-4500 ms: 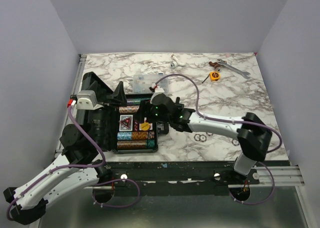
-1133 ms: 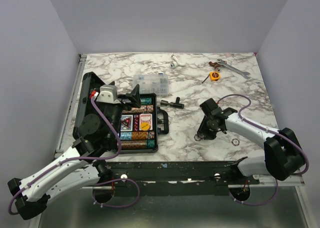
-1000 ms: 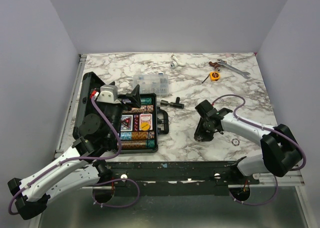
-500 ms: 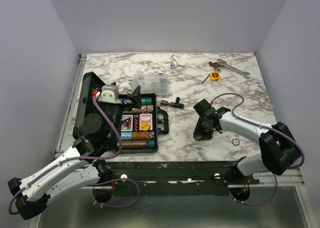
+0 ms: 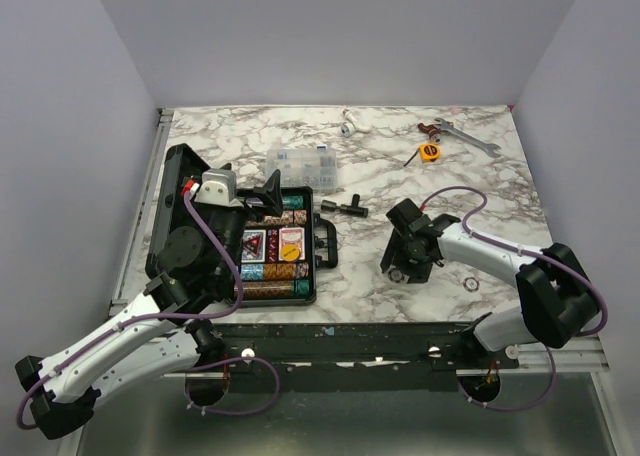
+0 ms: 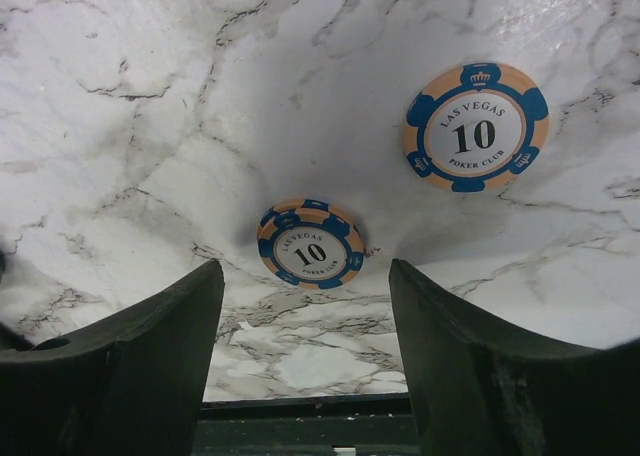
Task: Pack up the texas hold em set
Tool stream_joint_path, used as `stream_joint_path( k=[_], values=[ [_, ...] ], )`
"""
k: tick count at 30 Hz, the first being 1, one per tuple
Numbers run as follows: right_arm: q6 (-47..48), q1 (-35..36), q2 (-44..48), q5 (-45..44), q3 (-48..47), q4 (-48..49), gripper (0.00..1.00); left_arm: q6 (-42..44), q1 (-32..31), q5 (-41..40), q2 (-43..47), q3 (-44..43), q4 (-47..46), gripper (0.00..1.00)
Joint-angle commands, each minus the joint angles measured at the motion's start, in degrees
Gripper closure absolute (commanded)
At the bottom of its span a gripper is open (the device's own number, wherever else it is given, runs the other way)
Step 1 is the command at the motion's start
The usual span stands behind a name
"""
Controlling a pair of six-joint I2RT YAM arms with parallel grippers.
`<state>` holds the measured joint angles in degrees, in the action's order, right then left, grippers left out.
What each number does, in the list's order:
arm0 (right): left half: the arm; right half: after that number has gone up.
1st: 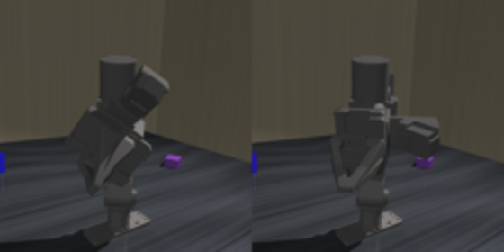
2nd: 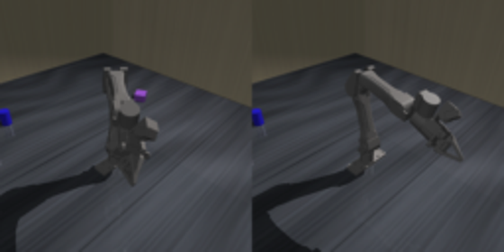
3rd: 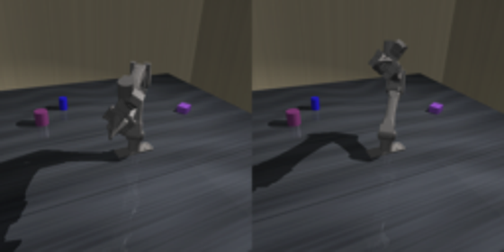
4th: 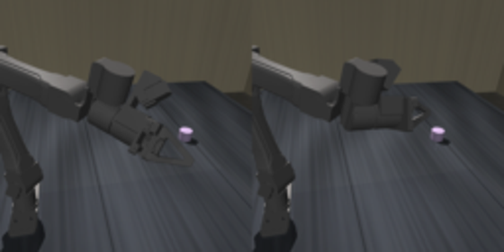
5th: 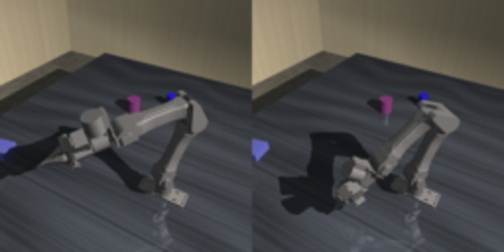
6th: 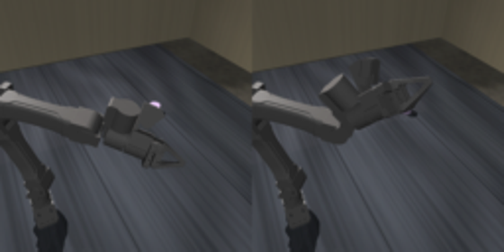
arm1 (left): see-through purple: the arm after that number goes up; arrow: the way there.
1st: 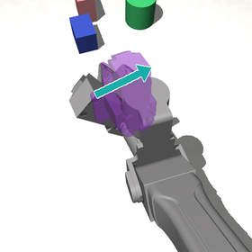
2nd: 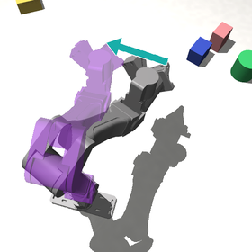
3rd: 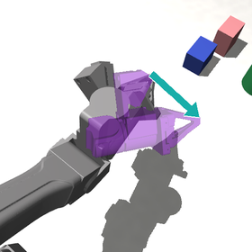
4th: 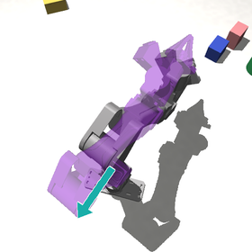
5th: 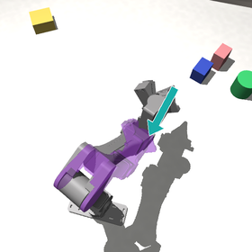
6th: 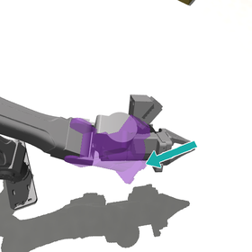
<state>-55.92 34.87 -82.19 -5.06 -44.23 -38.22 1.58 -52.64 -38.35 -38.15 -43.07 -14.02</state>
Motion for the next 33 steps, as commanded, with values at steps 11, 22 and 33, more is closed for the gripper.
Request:
stream_joint_path(
  k=[11, 22, 33],
  values=[
    [-0.4, -5.9, 2.7, -8.7, -3.6, -7.3, 0.30, -0.5, -0.5, 1.0, 0.3, -1.6, -0.1, 0.02],
    [4.4, -11.0, -3.0, -7.3, -5.7, -7.3, 0.33, -0.2, -0.5, 1.0, -0.1, -1.7, -0.1, 0.02],
    [7.2, -12.8, -7.1, -4.0, -5.5, -3.0, 0.37, 0.0, -0.5, 0.8, -0.5, -1.4, -0.4, 0.02]
  ],
)
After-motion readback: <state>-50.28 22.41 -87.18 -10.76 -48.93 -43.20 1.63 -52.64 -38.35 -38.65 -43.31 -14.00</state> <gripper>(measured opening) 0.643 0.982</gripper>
